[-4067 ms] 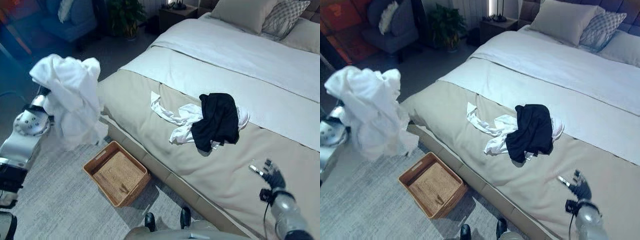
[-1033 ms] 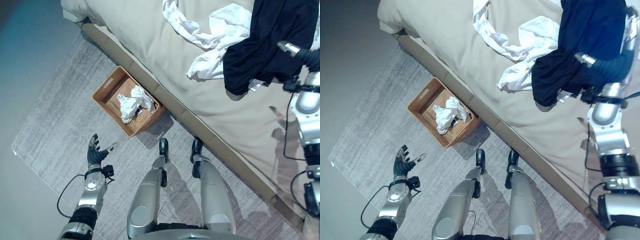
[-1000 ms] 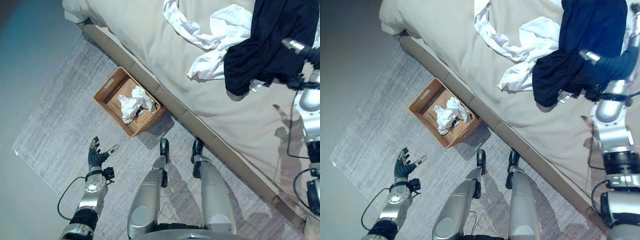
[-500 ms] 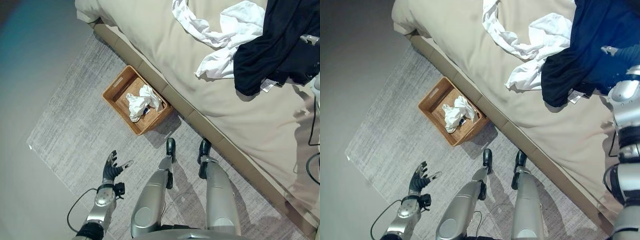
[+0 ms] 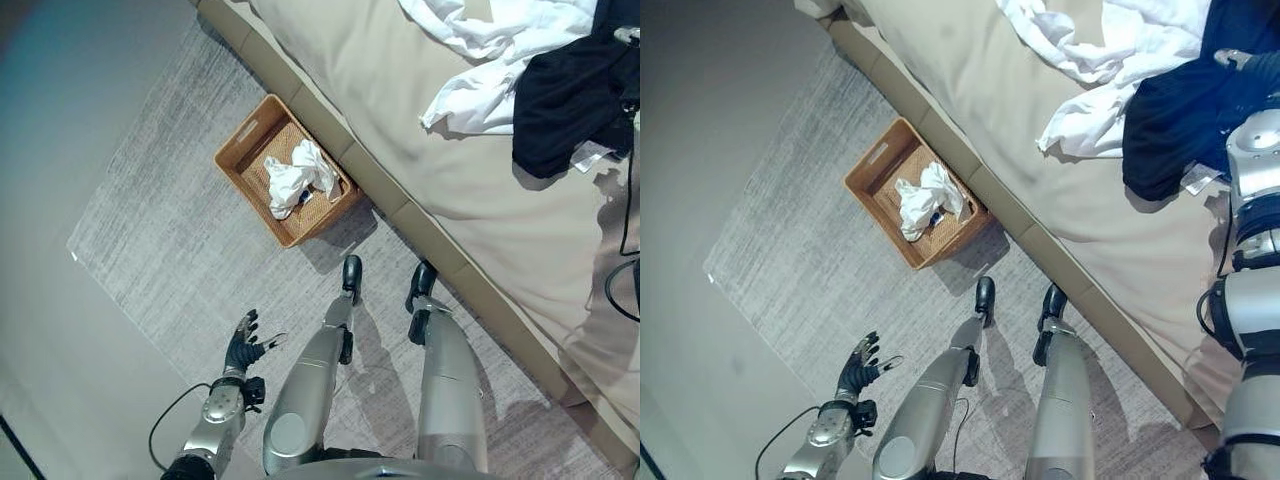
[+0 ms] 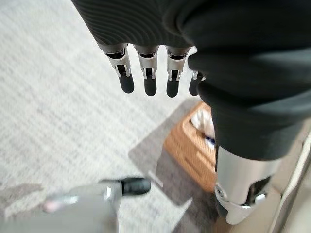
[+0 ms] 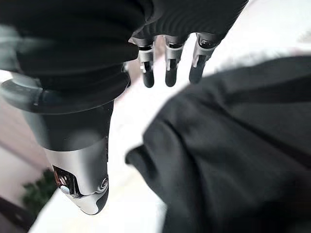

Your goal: Pick up clothes into the bucket

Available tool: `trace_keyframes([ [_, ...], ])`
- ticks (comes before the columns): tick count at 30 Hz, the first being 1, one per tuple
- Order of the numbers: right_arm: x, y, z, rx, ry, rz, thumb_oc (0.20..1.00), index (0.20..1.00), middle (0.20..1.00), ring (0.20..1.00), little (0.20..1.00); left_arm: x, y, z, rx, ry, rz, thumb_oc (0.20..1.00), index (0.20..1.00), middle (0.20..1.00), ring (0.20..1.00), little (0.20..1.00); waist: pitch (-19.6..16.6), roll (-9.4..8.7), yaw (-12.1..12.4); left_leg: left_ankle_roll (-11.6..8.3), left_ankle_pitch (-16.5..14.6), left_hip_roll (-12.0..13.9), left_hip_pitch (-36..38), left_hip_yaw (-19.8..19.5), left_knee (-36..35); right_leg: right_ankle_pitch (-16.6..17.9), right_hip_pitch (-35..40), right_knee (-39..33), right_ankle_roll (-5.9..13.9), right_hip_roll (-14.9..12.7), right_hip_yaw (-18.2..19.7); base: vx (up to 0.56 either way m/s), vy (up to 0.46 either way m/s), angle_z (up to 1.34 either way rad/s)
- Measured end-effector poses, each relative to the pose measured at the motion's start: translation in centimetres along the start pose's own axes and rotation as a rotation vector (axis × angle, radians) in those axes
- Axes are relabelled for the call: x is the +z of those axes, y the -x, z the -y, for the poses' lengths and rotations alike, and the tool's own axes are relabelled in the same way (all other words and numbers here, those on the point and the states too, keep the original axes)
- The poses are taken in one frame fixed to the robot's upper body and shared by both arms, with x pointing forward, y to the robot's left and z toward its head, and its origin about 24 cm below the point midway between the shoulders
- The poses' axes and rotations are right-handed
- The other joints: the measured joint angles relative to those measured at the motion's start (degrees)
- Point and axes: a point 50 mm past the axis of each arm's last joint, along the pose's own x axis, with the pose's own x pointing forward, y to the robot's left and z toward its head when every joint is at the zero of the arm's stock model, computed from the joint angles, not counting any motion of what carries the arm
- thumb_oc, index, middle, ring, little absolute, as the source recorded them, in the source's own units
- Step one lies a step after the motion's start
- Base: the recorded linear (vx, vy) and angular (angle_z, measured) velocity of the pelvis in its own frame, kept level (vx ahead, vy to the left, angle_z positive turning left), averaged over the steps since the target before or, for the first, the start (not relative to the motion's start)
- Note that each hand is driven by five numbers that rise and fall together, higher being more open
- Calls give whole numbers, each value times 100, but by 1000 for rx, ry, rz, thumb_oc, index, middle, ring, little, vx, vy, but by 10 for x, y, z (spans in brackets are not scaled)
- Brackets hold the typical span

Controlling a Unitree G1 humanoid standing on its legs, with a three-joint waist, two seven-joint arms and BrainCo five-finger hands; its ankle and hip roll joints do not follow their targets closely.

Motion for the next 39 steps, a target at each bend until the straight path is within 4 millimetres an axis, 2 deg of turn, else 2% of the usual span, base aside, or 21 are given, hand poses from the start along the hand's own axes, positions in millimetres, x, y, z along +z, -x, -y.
trace_keyframes([
  [4, 5, -6, 6, -13, 14, -14, 1000, 1000, 1000, 1000, 1000, 12, -2, 9, -33, 30, 50, 1000, 1000, 1000, 1000, 1000, 112, 25, 93, -38, 147, -27, -266, -39, -166, -39, -426, 188, -46, -46, 16, 10, -58, 5],
  [9, 15, -13, 17, -2, 39, -4, 1000, 1000, 1000, 1000, 1000, 14, -3, 10, -30, 54, 53, 1000, 1000, 1000, 1000, 1000, 124, 24, 114, -30, 175, -50, -492, -155, -181, -166, -727, 424, -84, -104, -38, 22, -38, 13],
  [10, 17, -15, 20, 5, 44, 2, 542, 542, 542, 542, 542, 15, -3, 10, -32, 58, 58, 1000, 1000, 1000, 1000, 1000, 124, 24, 109, -32, 176, -46, -551, -169, -167, -167, -780, 440, -86, -107, -51, -4, -9, 5],
  [13, 22, -17, 25, 0, 35, 12, 200, 200, 200, 200, 200, 18, -3, 12, -37, 63, 69, 1000, 1000, 1000, 1000, 1000, 124, 24, 96, -40, 183, -58, -635, -161, -160, -168, -886, 480, -88, -125, -45, 0, 0, 0],
  [17, 24, -21, 37, -24, 36, 19, 200, 200, 200, 200, 200, 18, -3, 12, -37, 67, 68, 1000, 1000, 1000, 1000, 1000, 124, 24, 87, -44, 186, -70, -655, -162, -139, -169, -899, 489, -89, -136, -43, 0, 0, 0],
  [29, 32, -21, 35, -20, 13, 39, 200, 200, 200, 200, 200, 28, -7, 15, -43, 85, 103, 1000, 1000, 1000, 1000, 1000, 124, 11, 62, -45, 186, -112, -590, -168, 19, -127, -734, 486, -105, -179, -53, -12, 4, 0],
  [32, 44, -19, 27, -6, 16, 97, 200, 200, 200, 200, 200, 32, -9, 15, -39, 84, 116, 1000, 1000, 1000, 1000, 1000, 135, -8, -93, -46, 184, -98, -460, -181, 54, -112, -536, 398, -44, -172, -98, -75, 26, 1],
  [36, 62, -18, 23, -19, -23, 167, 200, 200, 200, 200, 200, 37, -13, 13, -33, 75, 130, 1000, 1000, 1000, 1000, 1000, 157, -70, -110, -44, 183, -47, -148, -178, 46, -5, -109, 151, 3, -74, -101, -26, 14, -7],
  [39, 77, -15, 22, -30, -52, 224, 200, 200, 200, 200, 200, 35, -15, 6, -13, 57, 121, 1000, 1000, 1000, 1000, 1000, 212, -228, -247, -42, 181, -10, 298, -181, 28, 83, 446, -97, 46, -8, -121, 1, 12, -6],
])
